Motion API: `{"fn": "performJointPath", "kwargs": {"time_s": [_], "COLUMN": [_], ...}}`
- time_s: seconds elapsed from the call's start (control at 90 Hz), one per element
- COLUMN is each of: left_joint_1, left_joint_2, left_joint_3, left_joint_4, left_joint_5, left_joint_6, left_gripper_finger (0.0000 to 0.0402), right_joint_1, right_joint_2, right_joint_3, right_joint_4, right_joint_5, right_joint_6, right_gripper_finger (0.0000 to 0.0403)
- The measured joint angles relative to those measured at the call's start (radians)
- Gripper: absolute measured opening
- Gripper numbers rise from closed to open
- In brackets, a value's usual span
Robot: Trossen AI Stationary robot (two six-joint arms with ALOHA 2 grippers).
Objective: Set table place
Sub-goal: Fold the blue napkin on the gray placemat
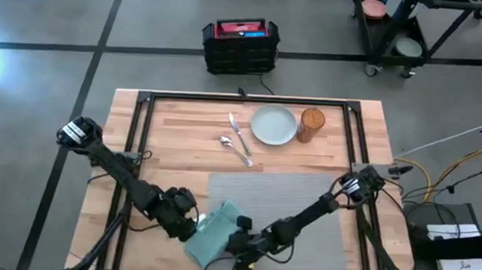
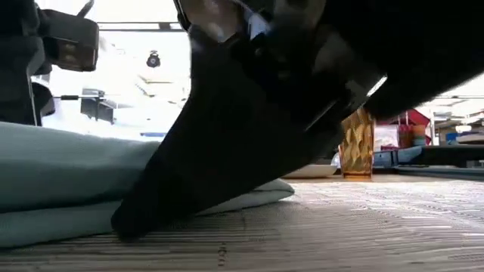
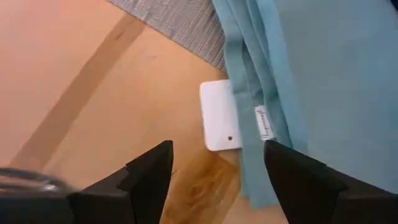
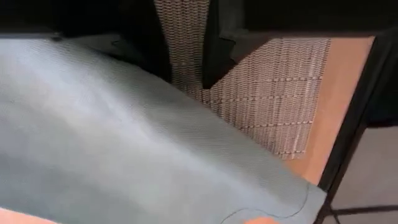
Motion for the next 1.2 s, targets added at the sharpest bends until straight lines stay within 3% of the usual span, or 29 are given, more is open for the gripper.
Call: {"fn": "performJointPath", "kwargs": {"time_s": [0.156,0.367,0.489,0.589,0.733,0.944,1.2], "left_joint_1": [0.0,0.019,0.072,0.143,0.273,0.397,0.455], "left_joint_2": [-0.025,-0.029,-0.027,-0.027,-0.007,0.12,0.295], "left_joint_3": [0.01,0.103,0.164,0.198,0.213,0.216,0.43], "left_joint_4": [-0.004,-0.007,-0.007,-0.007,0.022,0.173,-0.074], "left_joint_5": [0.003,-0.035,-0.041,-0.028,0.057,0.27,0.306], "left_joint_6": [0.04,0.197,0.309,0.396,0.58,0.905,1.145], "left_gripper_finger": [0.0233,0.0235,0.023,0.023,0.0238,0.0235,0.0226], "right_joint_1": [0.006,0.038,0.078,0.125,0.177,0.188,0.185], "right_joint_2": [-0.079,-0.227,-0.308,-0.355,-0.409,-0.413,-0.421], "right_joint_3": [-0.001,-0.001,-0.002,-0.048,-0.192,-0.42,-0.568], "right_joint_4": [-0.091,-0.384,-0.598,-0.727,-0.71,-0.595,-0.372], "right_joint_5": [-0.115,-0.106,-0.041,0.102,0.317,0.358,0.345], "right_joint_6": [0.007,-0.004,0.012,0.052,0.187,0.462,0.626], "right_gripper_finger": [0.0135,0.0155,0.0158,0.0156,0.0145,0.0127,0.0109]}}
